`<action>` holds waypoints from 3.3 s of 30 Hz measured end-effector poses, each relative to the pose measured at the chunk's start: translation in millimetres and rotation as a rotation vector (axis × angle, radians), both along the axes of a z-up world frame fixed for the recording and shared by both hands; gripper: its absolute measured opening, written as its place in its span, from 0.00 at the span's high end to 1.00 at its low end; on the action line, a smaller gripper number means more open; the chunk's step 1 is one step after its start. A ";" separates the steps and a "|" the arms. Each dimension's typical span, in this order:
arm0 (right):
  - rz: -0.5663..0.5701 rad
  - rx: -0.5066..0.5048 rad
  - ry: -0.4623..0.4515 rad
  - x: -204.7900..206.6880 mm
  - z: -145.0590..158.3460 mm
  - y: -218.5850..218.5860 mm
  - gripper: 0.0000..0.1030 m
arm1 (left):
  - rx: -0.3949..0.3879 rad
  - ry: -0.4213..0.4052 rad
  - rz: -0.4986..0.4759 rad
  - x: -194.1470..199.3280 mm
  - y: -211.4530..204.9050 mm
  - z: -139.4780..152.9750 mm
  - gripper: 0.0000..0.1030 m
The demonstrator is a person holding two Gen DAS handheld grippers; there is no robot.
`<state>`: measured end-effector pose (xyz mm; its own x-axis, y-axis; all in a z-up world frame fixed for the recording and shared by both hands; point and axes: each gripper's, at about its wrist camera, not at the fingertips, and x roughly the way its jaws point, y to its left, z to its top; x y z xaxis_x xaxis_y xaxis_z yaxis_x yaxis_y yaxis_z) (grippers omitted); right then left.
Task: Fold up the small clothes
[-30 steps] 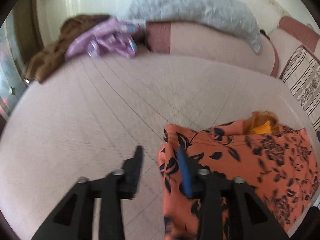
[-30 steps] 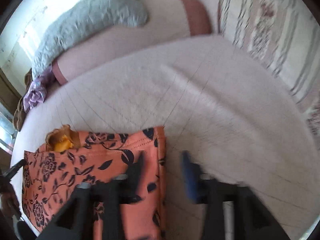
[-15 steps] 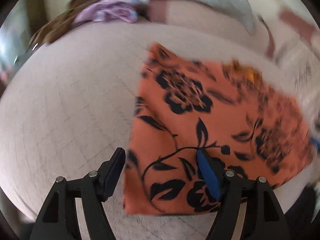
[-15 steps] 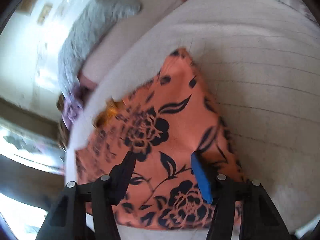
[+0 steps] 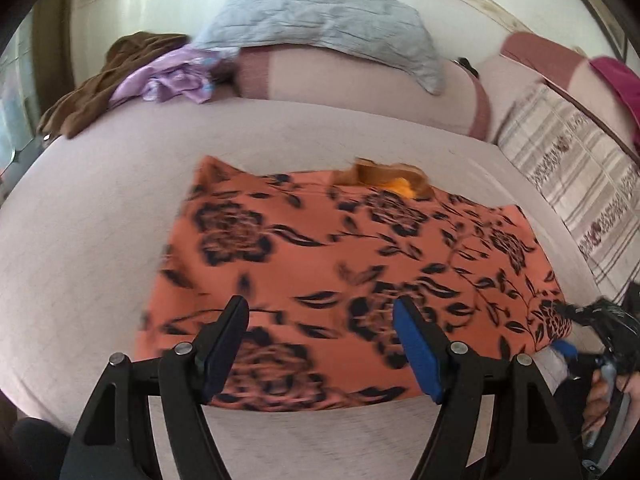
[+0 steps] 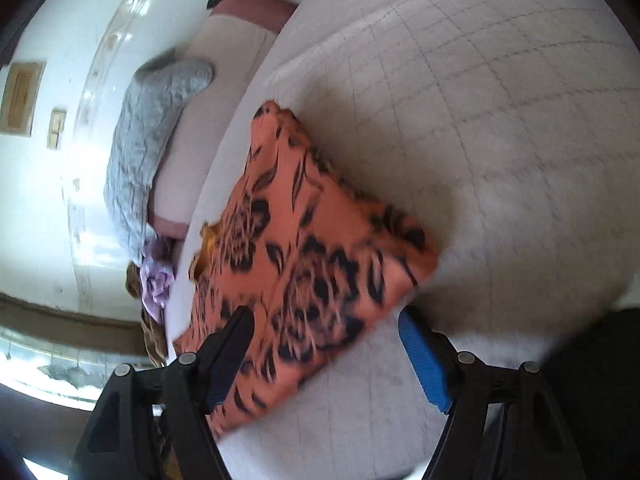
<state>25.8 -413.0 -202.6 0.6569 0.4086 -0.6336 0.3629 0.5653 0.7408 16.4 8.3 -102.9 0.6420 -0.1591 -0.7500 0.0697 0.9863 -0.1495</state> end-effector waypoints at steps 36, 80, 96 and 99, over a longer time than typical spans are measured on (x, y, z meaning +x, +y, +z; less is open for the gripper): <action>0.104 -0.327 0.045 7.5 30.3 -8.9 0.23 | 0.094 0.115 -0.042 52.7 -48.1 -20.4 0.26; 0.302 -0.153 -0.023 113.9 44.1 16.4 0.31 | 0.101 0.118 0.003 28.6 -17.4 -17.2 0.16; 0.164 0.129 -0.016 9.1 -9.6 36.2 0.24 | 0.098 0.124 -0.001 23.1 -18.3 -13.1 0.16; 0.107 0.116 -0.023 14.6 -9.0 22.0 0.24 | 0.084 0.115 0.021 21.1 -9.6 -9.0 0.16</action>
<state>40.3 -391.0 -211.6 0.6193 0.5467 -0.5635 0.2873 0.5101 0.8107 37.6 -1.2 -111.9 0.5534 -0.0804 -0.8290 0.0365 0.9967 -0.0723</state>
